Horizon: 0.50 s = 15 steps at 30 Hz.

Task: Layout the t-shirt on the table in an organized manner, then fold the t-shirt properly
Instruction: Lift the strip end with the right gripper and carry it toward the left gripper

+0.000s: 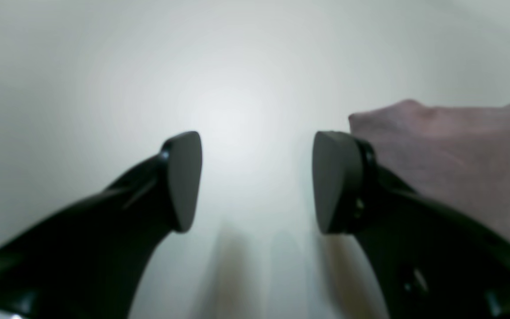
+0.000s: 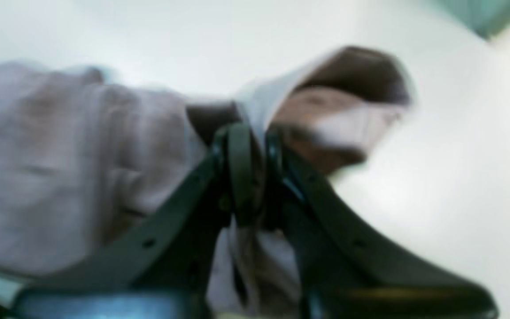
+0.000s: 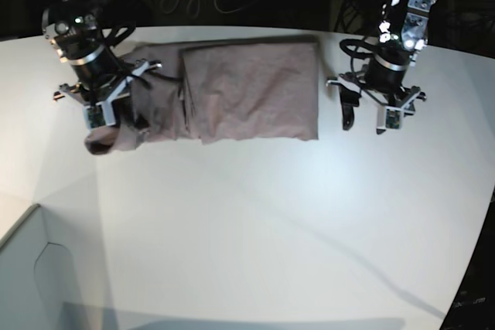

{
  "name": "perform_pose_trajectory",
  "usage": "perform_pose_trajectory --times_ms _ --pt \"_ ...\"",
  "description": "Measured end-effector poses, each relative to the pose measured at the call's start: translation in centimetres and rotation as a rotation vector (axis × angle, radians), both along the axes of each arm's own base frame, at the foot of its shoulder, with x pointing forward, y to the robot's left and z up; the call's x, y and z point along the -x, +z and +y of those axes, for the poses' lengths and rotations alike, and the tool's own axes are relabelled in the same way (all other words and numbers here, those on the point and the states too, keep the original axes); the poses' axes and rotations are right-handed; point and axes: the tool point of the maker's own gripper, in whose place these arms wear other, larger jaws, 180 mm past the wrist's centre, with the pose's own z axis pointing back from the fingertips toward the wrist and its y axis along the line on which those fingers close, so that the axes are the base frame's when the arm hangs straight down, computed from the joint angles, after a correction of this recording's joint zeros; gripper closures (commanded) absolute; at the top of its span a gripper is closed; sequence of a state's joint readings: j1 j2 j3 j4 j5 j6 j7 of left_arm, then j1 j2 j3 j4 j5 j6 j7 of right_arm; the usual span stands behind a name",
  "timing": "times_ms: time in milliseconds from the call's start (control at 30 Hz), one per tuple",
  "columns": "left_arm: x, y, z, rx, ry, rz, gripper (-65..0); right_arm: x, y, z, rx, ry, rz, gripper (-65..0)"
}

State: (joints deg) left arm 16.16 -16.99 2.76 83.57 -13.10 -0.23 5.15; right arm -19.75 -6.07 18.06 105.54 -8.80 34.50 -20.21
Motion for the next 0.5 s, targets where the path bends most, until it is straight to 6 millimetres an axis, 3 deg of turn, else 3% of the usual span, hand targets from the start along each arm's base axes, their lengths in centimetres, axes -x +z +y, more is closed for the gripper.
perform_pose_trajectory --times_ms 300,500 --pt "0.3 -0.5 0.0 -0.001 0.000 0.013 -38.1 1.1 1.0 12.0 -0.117 0.307 -0.014 0.0" --pt "0.8 -0.6 0.3 -0.005 0.004 0.024 -38.1 2.1 1.2 18.2 -0.182 0.478 -0.013 0.0"
